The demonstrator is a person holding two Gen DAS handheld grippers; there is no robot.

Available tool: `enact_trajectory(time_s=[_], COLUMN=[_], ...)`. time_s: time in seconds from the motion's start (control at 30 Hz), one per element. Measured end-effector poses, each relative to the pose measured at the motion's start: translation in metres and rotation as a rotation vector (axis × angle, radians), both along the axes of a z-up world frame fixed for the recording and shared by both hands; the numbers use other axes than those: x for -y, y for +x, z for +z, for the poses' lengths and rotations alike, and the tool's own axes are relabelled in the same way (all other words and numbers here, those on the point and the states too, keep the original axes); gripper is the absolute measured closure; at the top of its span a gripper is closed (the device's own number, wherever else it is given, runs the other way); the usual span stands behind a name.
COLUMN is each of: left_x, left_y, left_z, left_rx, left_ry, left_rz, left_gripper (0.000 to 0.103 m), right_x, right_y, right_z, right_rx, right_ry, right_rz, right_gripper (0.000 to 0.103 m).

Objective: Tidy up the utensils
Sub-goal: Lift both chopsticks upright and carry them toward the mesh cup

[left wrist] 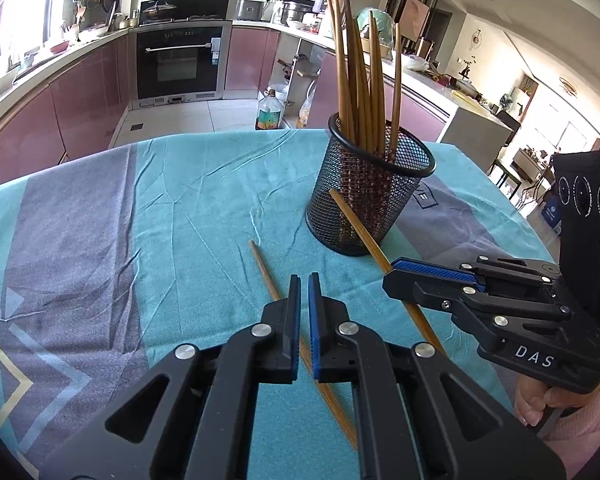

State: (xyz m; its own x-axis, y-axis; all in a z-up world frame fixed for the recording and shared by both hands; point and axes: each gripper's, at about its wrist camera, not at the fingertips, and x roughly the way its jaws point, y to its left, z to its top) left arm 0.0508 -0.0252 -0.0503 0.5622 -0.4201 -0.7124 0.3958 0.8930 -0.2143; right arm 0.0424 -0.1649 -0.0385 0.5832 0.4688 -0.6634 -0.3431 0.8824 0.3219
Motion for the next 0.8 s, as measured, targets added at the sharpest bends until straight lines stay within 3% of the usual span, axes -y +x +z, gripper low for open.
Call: enact_trajectory(time_s=[0.4, 0.7, 0.8], left_x=[0.01, 0.022, 0.027], left_y=[0.014, 0.02, 0.02], left_z=[-0.033, -0.04, -0.04], left_rx=[-0.076, -0.061, -0.048], left_ry=[0.086, 0.133, 0.151], left_rz=[0.005, 0.009, 0.02], left_gripper=[0.085, 0.085, 0.09], right_x=[-0.004, -0.002, -0.001], right_y=[0.001, 0.003, 0.003], right_z=[-0.005, -0.008, -0.008], right_rx=[-0.019, -0.023, -0.021], right_ry=[-0.004, 0.001, 0.001], right_rz=[0.006, 0.005, 0.006], right_gripper=[0.098, 0.098, 0.098])
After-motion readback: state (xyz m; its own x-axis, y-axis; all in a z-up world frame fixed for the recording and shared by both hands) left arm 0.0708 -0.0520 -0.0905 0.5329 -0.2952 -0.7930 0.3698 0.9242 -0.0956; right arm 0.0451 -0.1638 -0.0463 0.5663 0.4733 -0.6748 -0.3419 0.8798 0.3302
